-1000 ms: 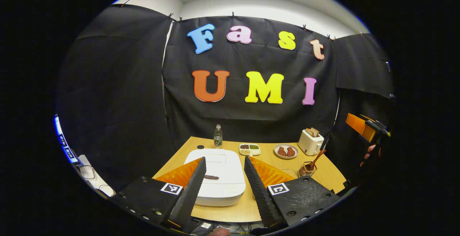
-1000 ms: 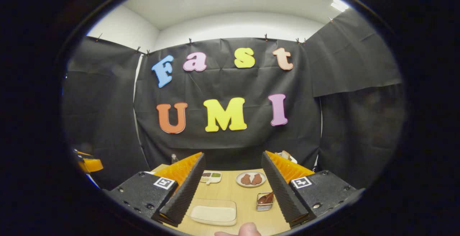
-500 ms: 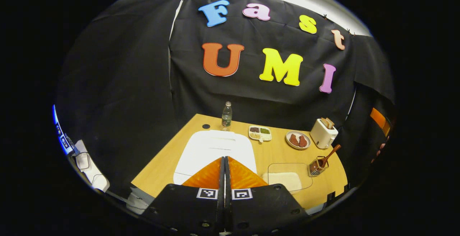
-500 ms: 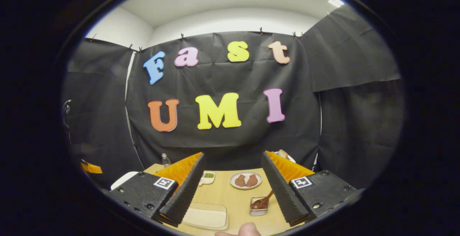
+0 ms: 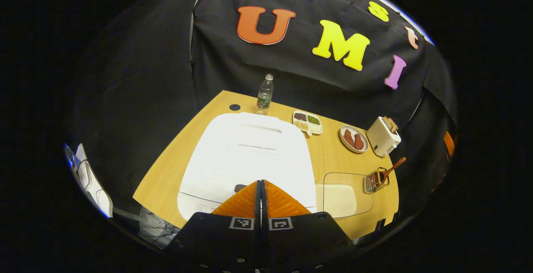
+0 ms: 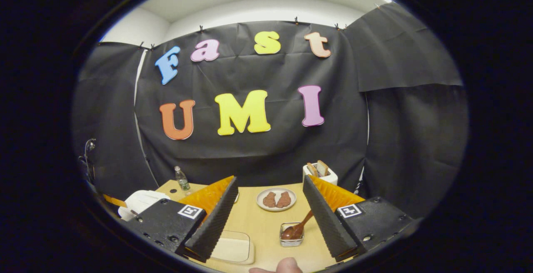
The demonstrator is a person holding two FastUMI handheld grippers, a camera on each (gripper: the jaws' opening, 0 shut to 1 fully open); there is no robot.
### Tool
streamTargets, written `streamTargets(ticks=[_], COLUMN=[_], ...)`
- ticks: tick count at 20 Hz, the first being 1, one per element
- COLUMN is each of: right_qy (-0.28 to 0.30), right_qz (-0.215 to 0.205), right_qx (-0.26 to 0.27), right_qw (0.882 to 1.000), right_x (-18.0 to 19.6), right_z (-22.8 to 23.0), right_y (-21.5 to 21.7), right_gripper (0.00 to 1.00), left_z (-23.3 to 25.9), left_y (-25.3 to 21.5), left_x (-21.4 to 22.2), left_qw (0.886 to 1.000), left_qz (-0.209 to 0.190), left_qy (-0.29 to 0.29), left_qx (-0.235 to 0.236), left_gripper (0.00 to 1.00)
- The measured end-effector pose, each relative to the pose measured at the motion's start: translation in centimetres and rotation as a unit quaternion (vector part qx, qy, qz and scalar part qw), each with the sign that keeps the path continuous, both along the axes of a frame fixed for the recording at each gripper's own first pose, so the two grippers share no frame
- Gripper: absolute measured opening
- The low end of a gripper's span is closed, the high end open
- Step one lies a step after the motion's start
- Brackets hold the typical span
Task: Close the left gripper, press the button to open the rice cooker; take a wooden spoon from the chopstick holder with the right hand, scoop a spoonful of rice and pour it into the rice cooker, then put the wooden spoon back into the chopstick holder.
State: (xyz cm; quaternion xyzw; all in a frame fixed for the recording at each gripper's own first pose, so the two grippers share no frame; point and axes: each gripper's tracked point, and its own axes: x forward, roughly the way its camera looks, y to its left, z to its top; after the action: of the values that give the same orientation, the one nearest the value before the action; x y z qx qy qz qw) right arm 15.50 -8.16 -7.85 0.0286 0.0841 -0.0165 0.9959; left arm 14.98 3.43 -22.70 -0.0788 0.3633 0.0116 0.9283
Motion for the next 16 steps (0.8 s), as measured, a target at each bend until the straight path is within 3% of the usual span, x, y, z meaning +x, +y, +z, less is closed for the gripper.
streamTargets(ticks=[7, 9, 11, 16], right_qy=[0.017, 0.013, 0.015, 0.014], right_qz=[0.008, 0.01, 0.017, 0.032], right_qx=[-0.001, 0.001, 0.001, 0.006], right_qw=[1.0, 1.0, 1.0, 0.999], right_x=[1.2, 1.5, 1.6, 1.2], right_z=[-1.2, -0.9, -1.2, -1.3], right_y=[0.6, 0.8, 1.4, 3.1], right_gripper=[1.0, 0.96, 1.0, 0.96], left_z=[-2.6, -2.5, -2.8, -3.4], left_y=[1.4, 1.5, 1.5, 1.6], left_x=[0.6, 0.5, 0.2, -0.1], left_qw=[0.999, 0.999, 0.999, 0.997], left_qz=[0.018, 0.023, 0.026, 0.045], left_qy=[0.029, 0.028, 0.034, 0.047], left_qx=[0.001, -0.003, -0.014, -0.046], left_gripper=[0.0, 0.0, 0.0, 0.0])
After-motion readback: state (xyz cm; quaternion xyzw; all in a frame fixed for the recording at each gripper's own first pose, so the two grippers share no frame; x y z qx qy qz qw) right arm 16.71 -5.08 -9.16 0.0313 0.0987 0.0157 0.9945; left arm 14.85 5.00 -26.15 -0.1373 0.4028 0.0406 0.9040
